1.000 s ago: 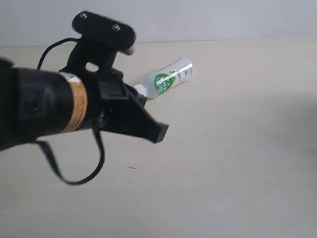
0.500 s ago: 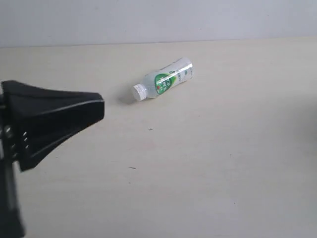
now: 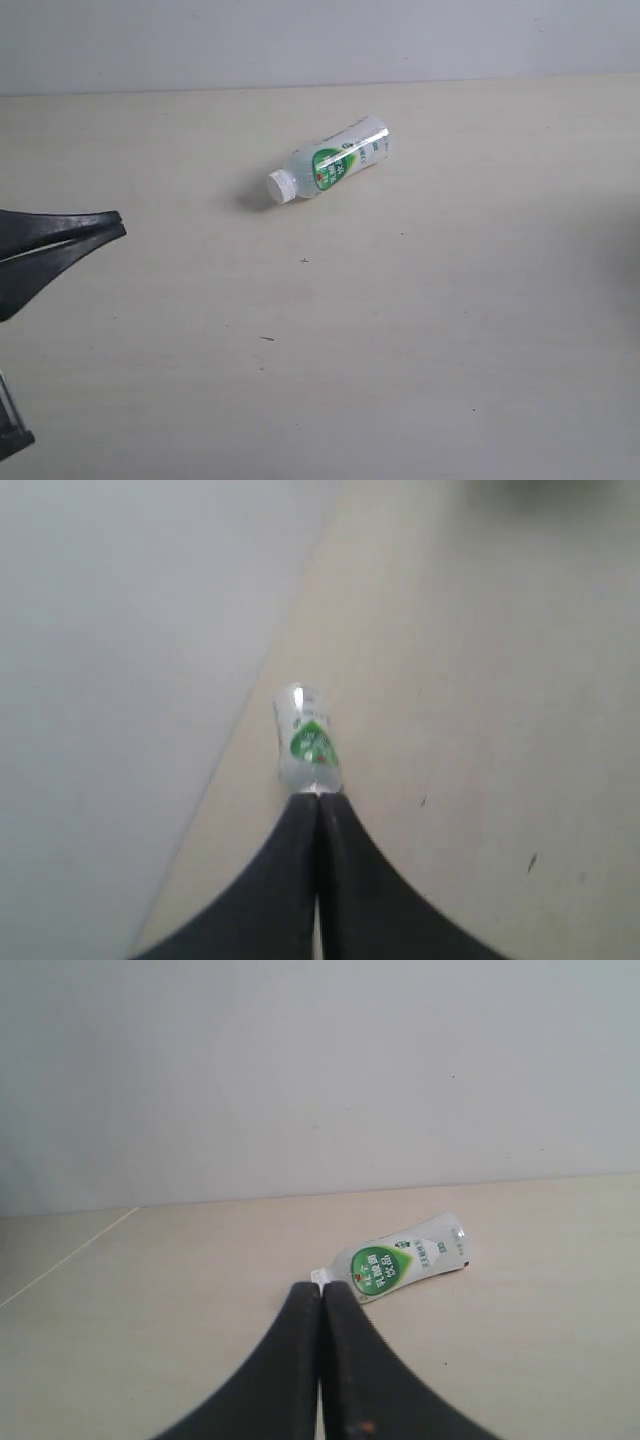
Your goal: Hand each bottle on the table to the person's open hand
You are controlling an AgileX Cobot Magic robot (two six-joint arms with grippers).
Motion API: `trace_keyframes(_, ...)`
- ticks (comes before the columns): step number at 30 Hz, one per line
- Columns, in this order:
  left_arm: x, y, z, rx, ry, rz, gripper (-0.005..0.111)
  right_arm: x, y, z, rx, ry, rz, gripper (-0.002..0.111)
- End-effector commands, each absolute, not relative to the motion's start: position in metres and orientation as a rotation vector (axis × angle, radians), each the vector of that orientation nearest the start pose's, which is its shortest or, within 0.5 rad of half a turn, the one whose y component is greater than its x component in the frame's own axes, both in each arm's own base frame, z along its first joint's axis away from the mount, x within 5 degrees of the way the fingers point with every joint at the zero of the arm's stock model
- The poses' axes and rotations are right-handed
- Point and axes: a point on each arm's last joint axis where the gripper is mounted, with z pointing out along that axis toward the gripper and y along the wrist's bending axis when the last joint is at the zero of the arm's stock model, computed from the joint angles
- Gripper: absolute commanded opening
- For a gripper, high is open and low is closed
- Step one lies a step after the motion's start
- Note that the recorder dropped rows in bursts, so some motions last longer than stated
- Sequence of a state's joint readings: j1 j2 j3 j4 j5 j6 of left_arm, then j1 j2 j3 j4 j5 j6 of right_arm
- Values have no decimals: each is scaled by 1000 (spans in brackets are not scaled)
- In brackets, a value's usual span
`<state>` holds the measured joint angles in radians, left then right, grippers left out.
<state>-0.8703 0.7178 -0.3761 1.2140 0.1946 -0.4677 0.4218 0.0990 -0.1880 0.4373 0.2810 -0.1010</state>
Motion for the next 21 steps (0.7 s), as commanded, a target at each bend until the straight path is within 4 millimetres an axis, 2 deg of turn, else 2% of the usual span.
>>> trace_keyframes(1,117,-97,259,1217,1546,156,0,47,32,248,-171,1666,652,0)
trace_keyframes(4,117,-86,273,1007,1629,123,0,47,32,248,-171,1666,652,0)
trace_keyframes(9,92,-77,300,952,1407,-72,0,47,32,248,-170,1666,654,0)
trace_keyframes(12,84,-63,304,847,1405,-100,0,47,32,248,-170,1666,654,0)
trace_keyframes(15,80,-55,308,705,1439,-199,0,47,32,248,-170,1666,654,0)
trace_keyframes(18,84,-52,308,554,1502,-267,0,47,32,248,-170,1666,654,0)
trace_keyframes(21,93,-45,307,354,1566,-254,0,47,32,248,-170,1666,654,0)
